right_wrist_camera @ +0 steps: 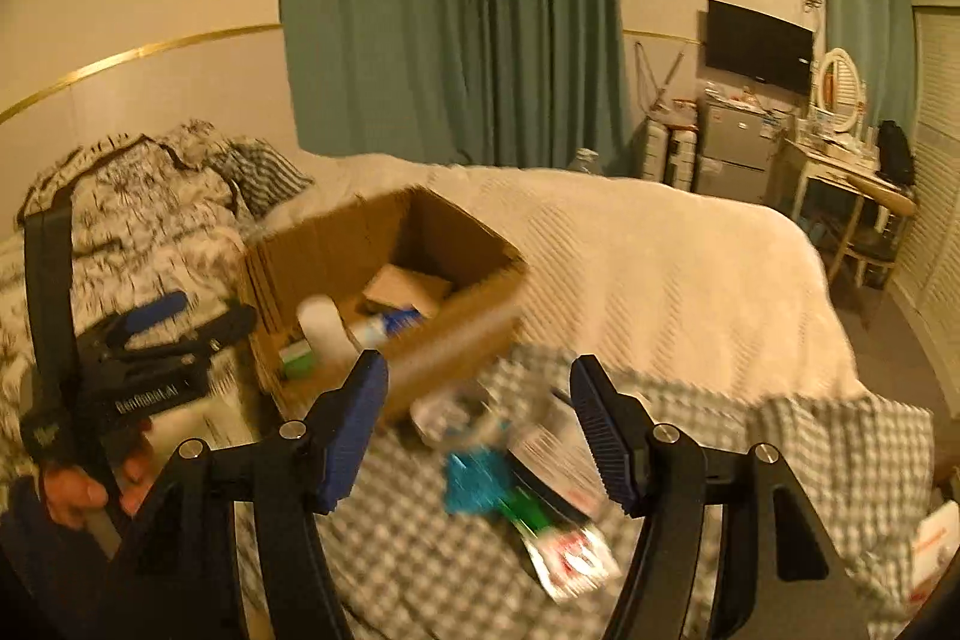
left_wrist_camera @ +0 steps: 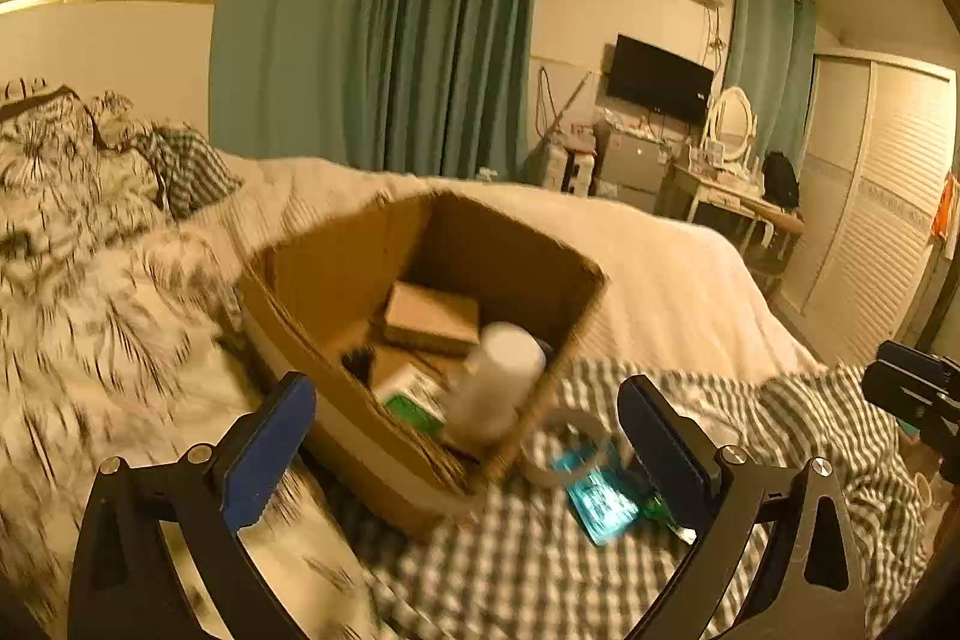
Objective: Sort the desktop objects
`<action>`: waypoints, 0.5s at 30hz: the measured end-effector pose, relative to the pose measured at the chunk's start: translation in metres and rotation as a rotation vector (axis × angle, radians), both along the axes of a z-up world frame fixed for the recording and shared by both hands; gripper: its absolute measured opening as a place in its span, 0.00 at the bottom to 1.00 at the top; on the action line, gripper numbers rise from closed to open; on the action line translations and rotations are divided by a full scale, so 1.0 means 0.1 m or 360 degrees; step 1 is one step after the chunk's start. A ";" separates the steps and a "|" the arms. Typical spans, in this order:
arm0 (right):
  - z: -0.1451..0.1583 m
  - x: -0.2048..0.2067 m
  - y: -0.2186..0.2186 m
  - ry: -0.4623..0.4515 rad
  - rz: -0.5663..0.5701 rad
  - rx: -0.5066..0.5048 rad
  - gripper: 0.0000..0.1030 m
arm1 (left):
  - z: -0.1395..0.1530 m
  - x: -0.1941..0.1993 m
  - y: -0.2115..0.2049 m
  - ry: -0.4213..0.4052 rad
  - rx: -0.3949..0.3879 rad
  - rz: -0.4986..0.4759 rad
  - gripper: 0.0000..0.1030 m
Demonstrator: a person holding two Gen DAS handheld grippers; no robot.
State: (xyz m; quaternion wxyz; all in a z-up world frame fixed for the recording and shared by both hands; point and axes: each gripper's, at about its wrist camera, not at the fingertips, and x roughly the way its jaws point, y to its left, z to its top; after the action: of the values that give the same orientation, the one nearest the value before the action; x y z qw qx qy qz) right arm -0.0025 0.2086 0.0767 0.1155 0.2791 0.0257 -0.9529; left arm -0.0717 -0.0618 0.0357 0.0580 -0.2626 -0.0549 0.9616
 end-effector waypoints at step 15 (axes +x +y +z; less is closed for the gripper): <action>-0.99 0.10 0.98 -0.0224 -0.0212 -0.0143 0.61 | -0.91 -0.09 0.99 -0.0336 -0.0220 -0.0199 1.00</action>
State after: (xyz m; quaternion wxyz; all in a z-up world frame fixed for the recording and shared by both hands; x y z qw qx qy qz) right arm 0.0079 0.3069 -0.0221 0.0659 0.3409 -0.0438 -0.9368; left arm -0.0810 0.0370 -0.0555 0.0936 -0.3687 0.0222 0.9246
